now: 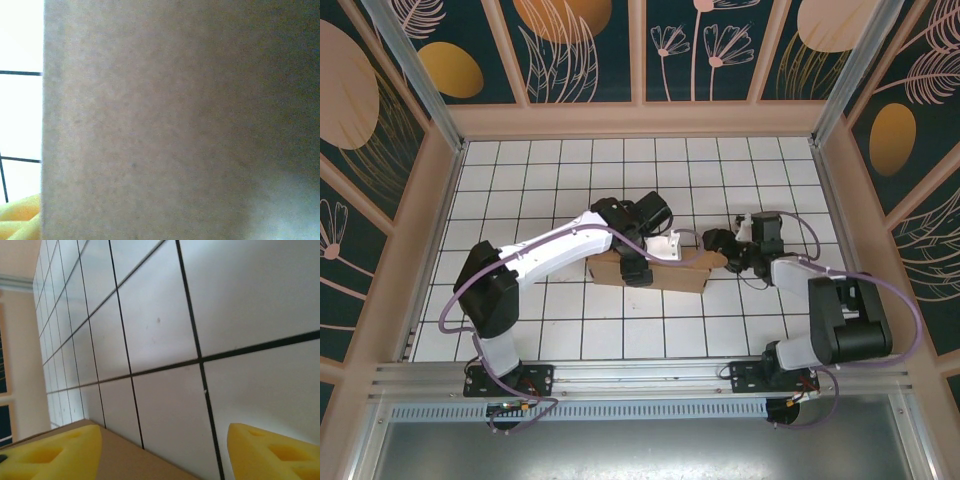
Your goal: Fold the paper box
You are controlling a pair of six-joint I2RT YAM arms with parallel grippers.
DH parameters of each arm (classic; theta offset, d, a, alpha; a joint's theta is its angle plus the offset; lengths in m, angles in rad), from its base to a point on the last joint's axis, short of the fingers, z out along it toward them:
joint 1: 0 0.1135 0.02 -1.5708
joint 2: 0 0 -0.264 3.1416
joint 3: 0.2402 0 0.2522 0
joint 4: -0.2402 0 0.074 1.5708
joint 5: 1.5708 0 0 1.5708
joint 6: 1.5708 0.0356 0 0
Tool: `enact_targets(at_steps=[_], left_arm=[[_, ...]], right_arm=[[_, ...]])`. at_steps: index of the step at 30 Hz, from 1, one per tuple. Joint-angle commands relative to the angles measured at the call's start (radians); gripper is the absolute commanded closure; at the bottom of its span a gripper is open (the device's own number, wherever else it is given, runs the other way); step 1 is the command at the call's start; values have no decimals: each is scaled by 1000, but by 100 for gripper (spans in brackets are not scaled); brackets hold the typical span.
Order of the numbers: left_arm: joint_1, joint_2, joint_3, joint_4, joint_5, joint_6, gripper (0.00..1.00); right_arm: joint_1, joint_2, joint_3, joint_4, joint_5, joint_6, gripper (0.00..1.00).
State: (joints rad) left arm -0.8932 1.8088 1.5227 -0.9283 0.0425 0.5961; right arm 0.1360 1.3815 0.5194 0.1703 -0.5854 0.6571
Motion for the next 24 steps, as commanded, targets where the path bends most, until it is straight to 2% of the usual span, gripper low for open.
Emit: enact_targets(at_steps=[1,5,7,9,11,15,19,23,24], left_arm=[[8,10,-14,36,-8,-29,23],[14,4,-91,106,-5,-33,23],[17,7,-109,125,6,-50,24],[17,15,-117,137,11,-63,25],[19,25,-112,137,2,-79,25],[18,-11,-78,141,-20,-92,21],[17,-69,-39,139,-20,-87,15],[18,-149,-52,181,-6,-79,2],[18,-167,-61,190,-4,-76,2]], right_arm=[[-25,-135,59,-116,167,-52,31],[-24,-293,100,-217,298,-87,33],[-19,-369,114,-249,293,-100,39],[-6,-427,129,-281,264,-123,51],[29,-467,152,-329,257,-159,53],[98,-497,210,-426,270,-236,51],[123,-507,256,-427,244,-290,38],[125,-492,325,-431,223,-340,37],[124,-485,342,-438,215,-358,38]])
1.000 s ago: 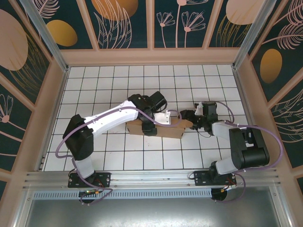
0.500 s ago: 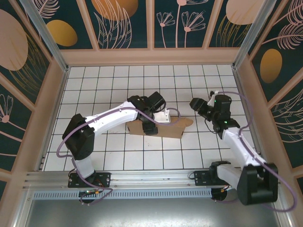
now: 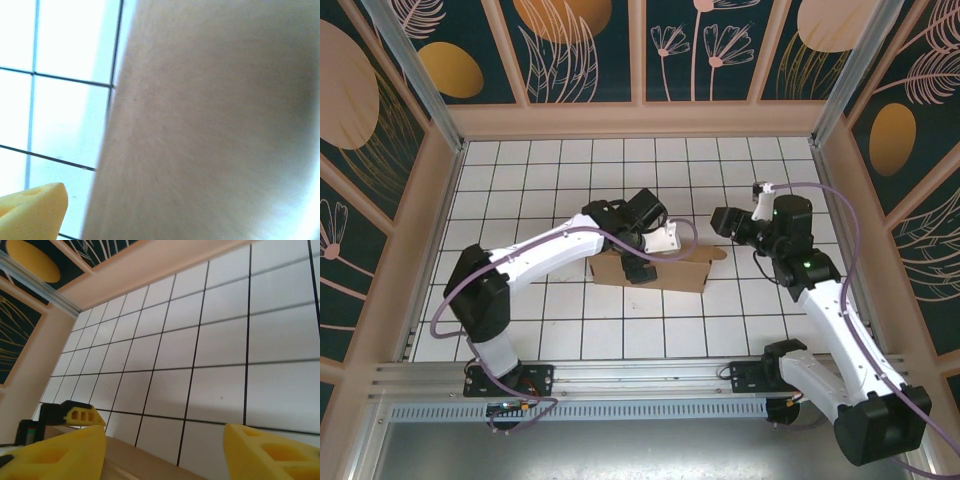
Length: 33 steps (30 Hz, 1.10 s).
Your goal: Fold the paper box
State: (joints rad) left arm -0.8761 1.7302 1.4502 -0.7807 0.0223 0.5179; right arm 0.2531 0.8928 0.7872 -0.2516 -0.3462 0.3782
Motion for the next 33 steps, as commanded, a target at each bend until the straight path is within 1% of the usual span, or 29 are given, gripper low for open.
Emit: enact_targets(at_steps=[1,4,7,9,10,11,12,13,14,15,16,17,19,20,21,24,27,31,33], left_arm=[[0,-105,6,50,16,4,1],[0,-139,-1,58,12,8,1],[1,-187,-3,80,3,8,1],[1,-237,-16,119,-16,4,1],[2,-269,-28,155,-25,3,1],[8,-311,-55,208,-34,-10,1],[17,-356,-95,279,-39,-29,1],[34,-399,-137,343,-29,-44,1],[61,-447,-190,419,-17,-60,1],[81,-485,-240,457,-1,-60,1],[96,-505,-263,452,17,-36,2],[101,-523,-290,449,11,-10,4],[103,-565,-362,476,-16,25,12],[105,-606,-413,507,-30,43,17],[120,-655,-467,536,-27,40,20],[203,-769,-599,548,43,35,22],[262,-862,-688,575,66,51,23],[319,-887,-726,561,131,71,26],[347,-876,-732,563,159,72,30]], right_arm=[[8,16,98,-27,-31,-95,38],[8,54,158,-60,-64,-139,40],[8,35,161,-26,-119,-194,43],[13,3,139,19,-159,-270,52],[15,-14,130,38,-163,-291,58],[16,-36,122,59,-170,-313,63],[15,-59,112,78,-211,-360,69],[16,-80,109,81,-285,-443,72],[19,-91,112,56,-324,-548,73],[35,-97,119,-4,-300,-656,72],[46,-98,122,-45,-285,-718,71],[61,-105,119,-109,-284,-853,69],[102,-125,88,-166,-237,-1012,68],[110,-129,81,-180,-232,-1051,68],[118,-132,76,-189,-247,-1104,68],[130,-150,65,-188,-302,-1136,70],[169,-196,46,-158,-290,-1108,71],[179,-219,37,-176,-296,-1098,71],[178,-216,37,-195,-279,-1085,72]])
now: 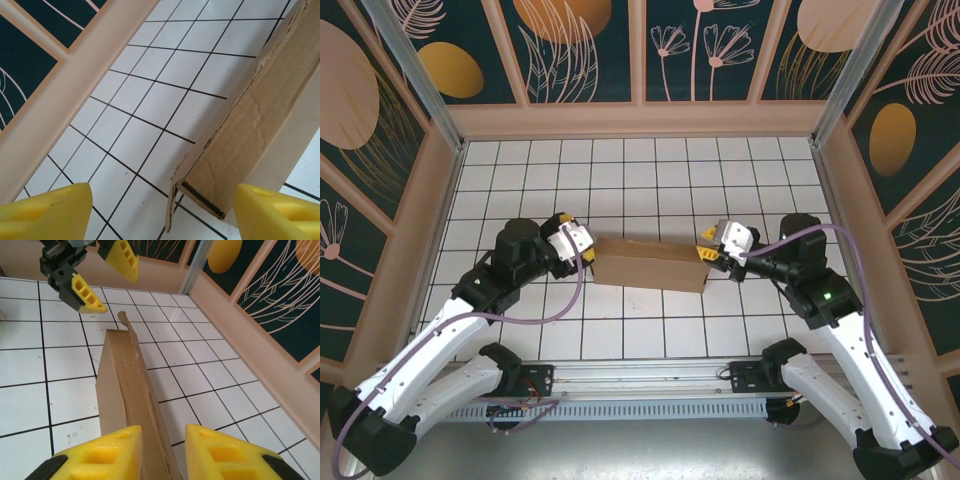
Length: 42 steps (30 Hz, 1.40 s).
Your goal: Fold the paper box
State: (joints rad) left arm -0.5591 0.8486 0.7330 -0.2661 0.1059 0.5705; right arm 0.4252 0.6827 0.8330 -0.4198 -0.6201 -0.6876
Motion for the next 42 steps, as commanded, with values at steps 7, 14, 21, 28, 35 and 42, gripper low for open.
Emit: enact_targets(at_steps=[7,14,21,28,35,42], left_arm=[[113,76,5,42,146,26,49],[117,115,2,35,158,12,50],[117,135,0,51,147,7,70],[116,136,-20,77,165,-3,89],[117,132,0,54,186,-8,93],[116,132,2,47,186,-1,95]], right_arm=[[6,-65,-47,-36,33,24,75],[6,-72,-44,-58,79,17,75],[7,-24,-28,-75,148,0,84],[1,24,-22,-122,216,-103,82],[-12,82,-75,-92,264,-215,77],[-62,82,-116,-45,256,-216,77]])
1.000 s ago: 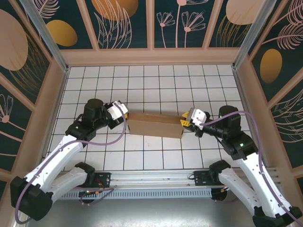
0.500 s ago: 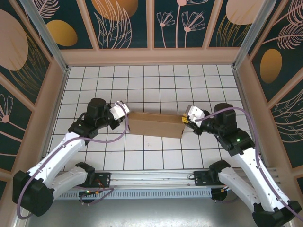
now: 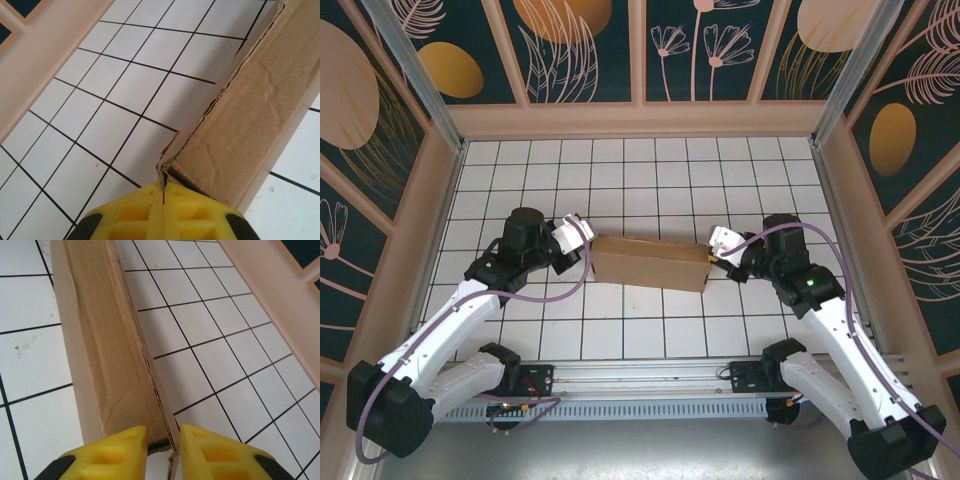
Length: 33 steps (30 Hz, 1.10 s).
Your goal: Fold the paper box
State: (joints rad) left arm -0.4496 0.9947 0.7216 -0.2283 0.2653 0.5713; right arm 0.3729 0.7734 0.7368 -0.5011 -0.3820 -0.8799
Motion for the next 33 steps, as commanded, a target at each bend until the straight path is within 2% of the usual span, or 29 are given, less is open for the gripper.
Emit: enact_targets(at_steps=[1,7,13,16,20,23,28,33], left_arm=[[6,-16,12,9,26,-1,95],[7,-10,20,5,15,-5,96],[7,4,35,-3,15,-10,96],[6,5,37,-4,16,-10,97],[6,10,44,-9,23,-9,98],[6,20,63,-24,38,-25,99],[7,34,97,-30,98,-155,98],[5,52,115,-37,179,-341,100]], right_arm=[[-11,-14,-25,32,26,-27,78],[-20,-40,-63,43,74,-32,82],[-28,-50,-101,79,94,-23,92],[-28,-55,-106,82,107,-27,93],[-28,-50,-96,80,98,-23,100],[-26,-40,-68,67,65,1,100],[-20,-12,1,62,-1,146,100],[-2,9,43,99,39,401,100]])
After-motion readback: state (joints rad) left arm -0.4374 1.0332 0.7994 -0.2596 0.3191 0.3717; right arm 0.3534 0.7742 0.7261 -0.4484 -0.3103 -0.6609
